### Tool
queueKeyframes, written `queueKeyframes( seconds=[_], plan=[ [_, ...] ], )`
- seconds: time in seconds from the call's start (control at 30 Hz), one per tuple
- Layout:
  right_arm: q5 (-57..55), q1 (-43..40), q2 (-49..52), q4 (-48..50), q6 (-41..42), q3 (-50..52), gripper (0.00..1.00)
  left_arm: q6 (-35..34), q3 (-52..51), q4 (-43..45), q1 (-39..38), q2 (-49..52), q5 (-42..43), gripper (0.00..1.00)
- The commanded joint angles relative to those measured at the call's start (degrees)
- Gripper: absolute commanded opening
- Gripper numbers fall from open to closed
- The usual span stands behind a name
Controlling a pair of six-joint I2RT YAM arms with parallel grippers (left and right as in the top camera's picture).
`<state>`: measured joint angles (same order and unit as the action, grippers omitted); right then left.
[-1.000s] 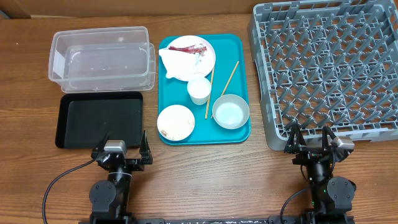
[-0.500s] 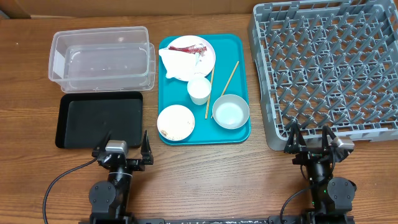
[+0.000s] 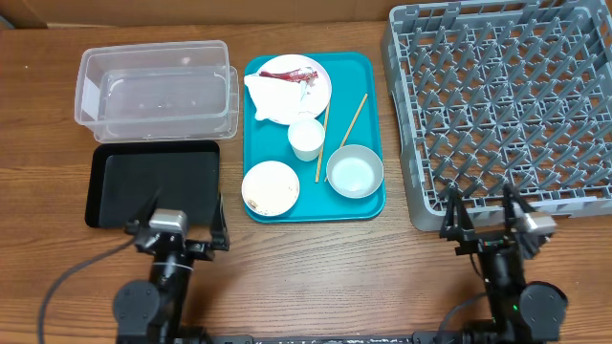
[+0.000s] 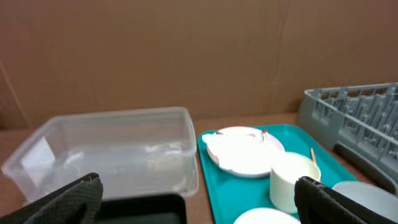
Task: Sort waste into correct bins and load items into the dishwasher
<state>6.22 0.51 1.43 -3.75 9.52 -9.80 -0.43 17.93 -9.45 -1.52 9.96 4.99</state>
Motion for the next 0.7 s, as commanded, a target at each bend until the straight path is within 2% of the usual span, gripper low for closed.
queueKeyframes(
  seconds=[0.0, 0.17, 0.33, 0.53, 0.67],
  plan=[
    [0.63, 0.28, 2.58, 0.00, -1.03, -5.03, 1.00, 2.56, 8.04, -0.70, -0.37, 7.80, 1.84, 1.00],
    [0.98, 0.28, 9.07, -4.87, -1.05, -12.74, 1.00, 4.76, 21.97, -4.55, -0.39, 23.23, 7.65, 1.00],
    [1.42, 0.28, 18.21, -12.24, -2.97, -22.25, 1.00, 4.87, 39.21, -11.98, -0.50, 40.26, 11.26, 1.00],
    [1.68, 0.28, 31.52, -23.39, -3.61, -35.17, 1.00, 8.81, 65.48, -27.10, -4.31, 63.28, 12.79, 1.00],
    [4.28, 0.28, 39.08, -29.11, -3.61, -41.62, 1.00, 11.19, 85.40, -39.21, -8.41, 79.36, 9.05, 1.00]
  ],
)
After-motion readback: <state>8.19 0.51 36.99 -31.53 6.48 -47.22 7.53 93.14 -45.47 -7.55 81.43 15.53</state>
